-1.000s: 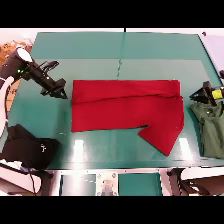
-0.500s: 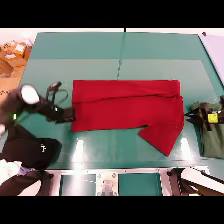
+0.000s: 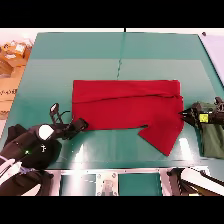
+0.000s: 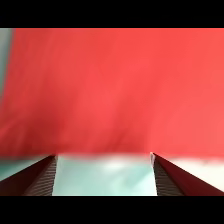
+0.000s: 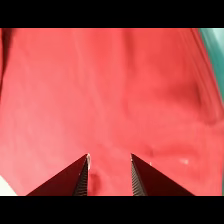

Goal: Fold the shirts.

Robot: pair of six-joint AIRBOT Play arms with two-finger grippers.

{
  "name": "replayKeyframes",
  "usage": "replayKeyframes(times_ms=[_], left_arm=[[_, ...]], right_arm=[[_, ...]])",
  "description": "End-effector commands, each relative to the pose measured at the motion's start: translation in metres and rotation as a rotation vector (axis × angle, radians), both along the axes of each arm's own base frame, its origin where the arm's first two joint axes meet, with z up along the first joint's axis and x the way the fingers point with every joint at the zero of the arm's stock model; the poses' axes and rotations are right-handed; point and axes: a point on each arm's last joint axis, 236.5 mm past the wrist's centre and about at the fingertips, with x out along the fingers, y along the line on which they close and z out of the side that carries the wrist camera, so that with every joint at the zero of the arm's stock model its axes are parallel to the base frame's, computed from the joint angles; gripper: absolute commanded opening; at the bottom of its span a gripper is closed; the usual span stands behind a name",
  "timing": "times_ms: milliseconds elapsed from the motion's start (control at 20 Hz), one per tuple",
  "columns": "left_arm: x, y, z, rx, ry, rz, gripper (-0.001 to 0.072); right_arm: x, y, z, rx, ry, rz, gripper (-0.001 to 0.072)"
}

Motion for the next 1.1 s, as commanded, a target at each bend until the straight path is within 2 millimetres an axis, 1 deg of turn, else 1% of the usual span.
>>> replayKeyframes(times_ms=[0,50,100,150,200,300,350,400,450,500,550,650,750,800,900,950,1000,1050], left_arm=[[0.024,0.006,-0.017,-0.043,-0.039,0.198,0.0688],[0.023,0.006,-0.025,-0.041,-0.009,0.209,0.0686],[0.022,0.004,-0.028,-0.037,0.009,0.201,0.0486],[0.024,0.001,-0.027,-0.033,0.005,0.184,0.0206],[0.029,-0.001,-0.02,-0.027,-0.026,0.153,0.0023],[0.037,-0.002,-0.009,-0.006,-0.056,0.068,0.0024],[0.038,0.003,-0.007,0.003,-0.041,0.034,0.0023],[0.038,0.012,-0.006,0.012,-0.02,0.014,0.0023],[0.04,0.026,-0.005,0.022,0.001,0.008,0.0023],[0.043,0.04,-0.004,0.034,0.002,0.0,0.0023],[0.047,0.052,-0.001,0.046,-0.006,-0.014,0.0023],[0.055,0.069,0.003,0.059,-0.024,-0.013,0.0023],[0.059,0.074,0.005,0.069,-0.039,-0.022,0.0024],[0.058,0.073,0.005,0.071,-0.042,-0.034,0.0024],[0.057,0.073,0.005,0.074,-0.043,-0.045,0.0024],[0.057,0.073,0.005,0.073,-0.043,-0.045,0.0024],[0.057,0.073,0.005,0.073,-0.042,-0.045,0.0024],[0.057,0.073,0.005,0.073,-0.042,-0.045,0.0024]], right_arm=[[0.017,-0.009,-0.003,-0.07,-0.044,-0.03,0.0318],[0.019,-0.009,-0.003,-0.076,-0.052,-0.036,0.0318],[0.023,-0.011,-0.002,-0.074,-0.062,-0.048,0.0318],[0.024,-0.013,-0.002,-0.08,-0.066,-0.056,0.0318],[0.024,-0.013,-0.002,-0.082,-0.067,-0.058,0.0318],[0.024,-0.013,-0.002,-0.082,-0.067,-0.058,0.0318],[0.024,-0.013,-0.002,-0.078,-0.064,-0.06,0.0319],[0.022,-0.009,-0.001,-0.066,-0.058,-0.048,0.0318],[0.019,-0.005,-0.001,-0.05,-0.049,-0.033,0.0277],[0.015,0.0,0.0,-0.037,-0.041,-0.01,0.0063],[0.01,0.005,0.0,-0.026,-0.031,0.015,0.0024],[0.0,0.012,0.001,-0.007,-0.002,0.046,0.0024],[-0.014,0.012,0.006,-0.029,0.042,0.05,0.0025],[-0.027,0.006,0.006,-0.081,0.081,0.046,0.0025],[-0.07,-0.014,-0.001,-0.22,0.222,-0.006,0.0025],[-0.089,-0.012,-0.003,-0.24,0.275,-0.01,0.0076],[-0.1,-0.002,-0.004,-0.217,0.297,0.005,0.0254],[-0.108,0.012,-0.006,-0.175,0.311,0.016,0.0468]])
